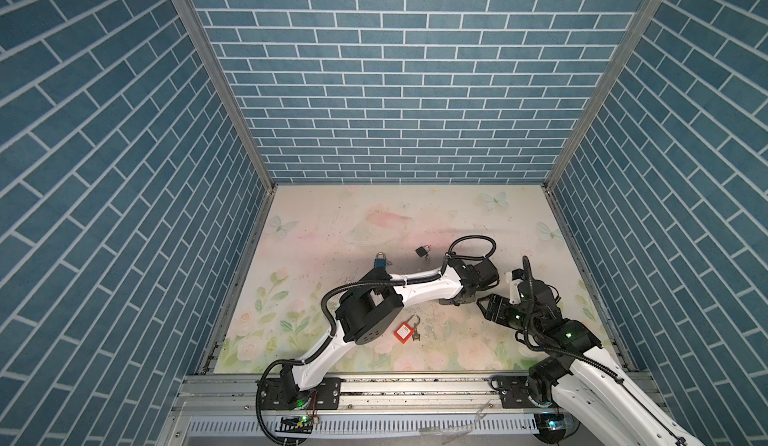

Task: Lock with the key

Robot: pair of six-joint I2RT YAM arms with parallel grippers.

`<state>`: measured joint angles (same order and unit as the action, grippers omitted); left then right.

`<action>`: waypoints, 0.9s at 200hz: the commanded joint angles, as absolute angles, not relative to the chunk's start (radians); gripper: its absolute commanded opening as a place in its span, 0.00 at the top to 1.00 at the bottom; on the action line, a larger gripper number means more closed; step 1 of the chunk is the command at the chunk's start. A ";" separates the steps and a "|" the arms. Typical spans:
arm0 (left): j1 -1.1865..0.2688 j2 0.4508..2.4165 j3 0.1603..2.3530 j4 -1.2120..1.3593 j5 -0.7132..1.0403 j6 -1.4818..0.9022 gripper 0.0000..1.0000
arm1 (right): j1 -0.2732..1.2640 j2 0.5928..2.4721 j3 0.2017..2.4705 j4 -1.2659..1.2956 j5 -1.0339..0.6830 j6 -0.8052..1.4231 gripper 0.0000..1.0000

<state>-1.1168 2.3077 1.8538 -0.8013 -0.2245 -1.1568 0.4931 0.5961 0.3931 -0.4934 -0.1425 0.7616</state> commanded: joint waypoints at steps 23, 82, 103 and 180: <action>-1.114 2.397 1.971 -0.990 -0.239 -1.187 0.58 | 0.499 0.578 0.398 -0.492 -0.128 0.762 0.29; -1.124 2.465 2.076 -1.056 -0.212 -1.189 0.66 | 0.499 0.573 0.397 -0.485 -0.123 0.759 0.29; -1.127 2.461 2.065 -1.039 -0.201 -1.190 0.68 | 0.498 0.575 0.400 -0.486 -0.122 0.758 0.29; -1.125 2.418 1.959 -0.960 -0.165 -1.198 0.86 | 0.499 0.589 0.410 -0.477 -0.114 0.755 0.29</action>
<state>-1.1240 2.3993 2.0155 -0.9550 -0.2111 -1.1885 0.4931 0.5854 0.3935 -0.4889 -0.1349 0.7612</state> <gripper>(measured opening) 0.231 0.709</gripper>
